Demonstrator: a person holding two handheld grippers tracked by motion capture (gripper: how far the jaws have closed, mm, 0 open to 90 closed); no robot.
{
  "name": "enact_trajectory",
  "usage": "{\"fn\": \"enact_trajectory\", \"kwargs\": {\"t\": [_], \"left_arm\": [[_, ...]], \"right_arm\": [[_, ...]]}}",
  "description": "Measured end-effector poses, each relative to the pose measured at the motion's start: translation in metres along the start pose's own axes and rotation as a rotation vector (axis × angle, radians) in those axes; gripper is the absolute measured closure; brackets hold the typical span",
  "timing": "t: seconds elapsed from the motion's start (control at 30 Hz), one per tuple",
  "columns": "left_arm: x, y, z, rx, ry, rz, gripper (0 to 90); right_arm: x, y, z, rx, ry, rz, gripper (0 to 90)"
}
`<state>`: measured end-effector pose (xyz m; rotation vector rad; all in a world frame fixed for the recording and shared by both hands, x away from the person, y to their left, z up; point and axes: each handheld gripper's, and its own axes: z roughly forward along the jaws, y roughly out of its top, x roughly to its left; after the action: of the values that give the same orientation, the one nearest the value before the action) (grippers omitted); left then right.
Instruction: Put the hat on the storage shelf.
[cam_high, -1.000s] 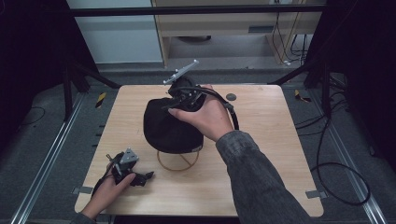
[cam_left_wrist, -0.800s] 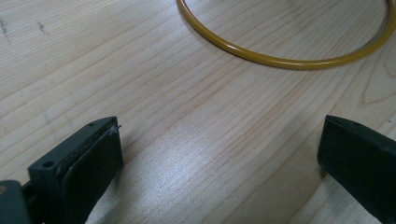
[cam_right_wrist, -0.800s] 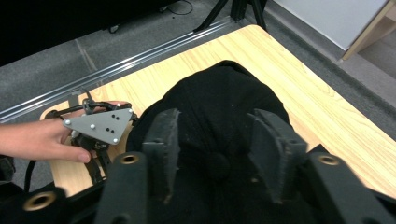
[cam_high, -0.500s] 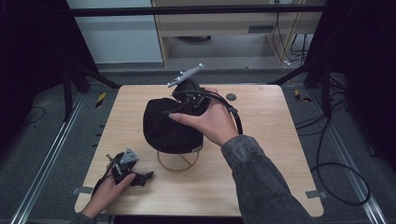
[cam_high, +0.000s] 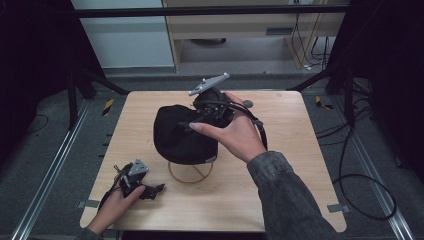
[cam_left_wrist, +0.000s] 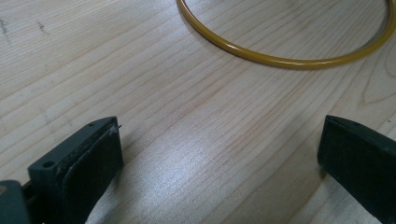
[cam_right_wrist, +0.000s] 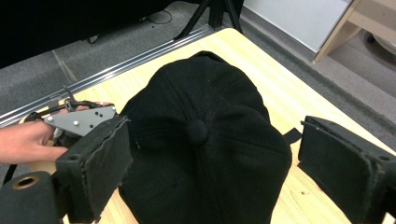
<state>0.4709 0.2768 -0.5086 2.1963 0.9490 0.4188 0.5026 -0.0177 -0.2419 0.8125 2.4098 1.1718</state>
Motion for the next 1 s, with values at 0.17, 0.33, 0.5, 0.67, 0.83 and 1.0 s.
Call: {"fn": "enact_trajectory", "kwargs": {"t": [0.17, 0.33, 0.5, 0.67, 0.83, 1.0], "left_arm": [[0.000, 0.000, 0.000, 0.001, 0.000, 0.000, 0.0], [0.000, 0.000, 0.000, 0.001, 0.000, 0.000, 0.0], [0.000, 0.000, 0.000, 0.000, 0.000, 0.000, 0.0], [0.000, 0.000, 0.000, 0.000, 0.000, 0.000, 0.0], [0.000, 0.000, 0.000, 0.000, -0.001, -0.001, 0.0], [0.000, 0.000, 0.000, 0.000, -0.001, 0.000, 0.0]], "right_arm": [[-0.003, -0.004, -0.005, -0.004, -0.013, 0.006, 8.2], [-0.004, -0.009, -0.009, -0.009, -0.024, 0.004, 7.3], [-0.007, -0.015, -0.014, -0.019, -0.031, 0.013, 6.5], [-0.011, -0.023, -0.020, -0.020, -0.045, 0.010, 5.9], [-0.019, -0.032, -0.027, -0.015, -0.063, 0.025, 6.2], [-0.027, -0.050, -0.036, -0.003, -0.100, 0.049, 12.2]]}}
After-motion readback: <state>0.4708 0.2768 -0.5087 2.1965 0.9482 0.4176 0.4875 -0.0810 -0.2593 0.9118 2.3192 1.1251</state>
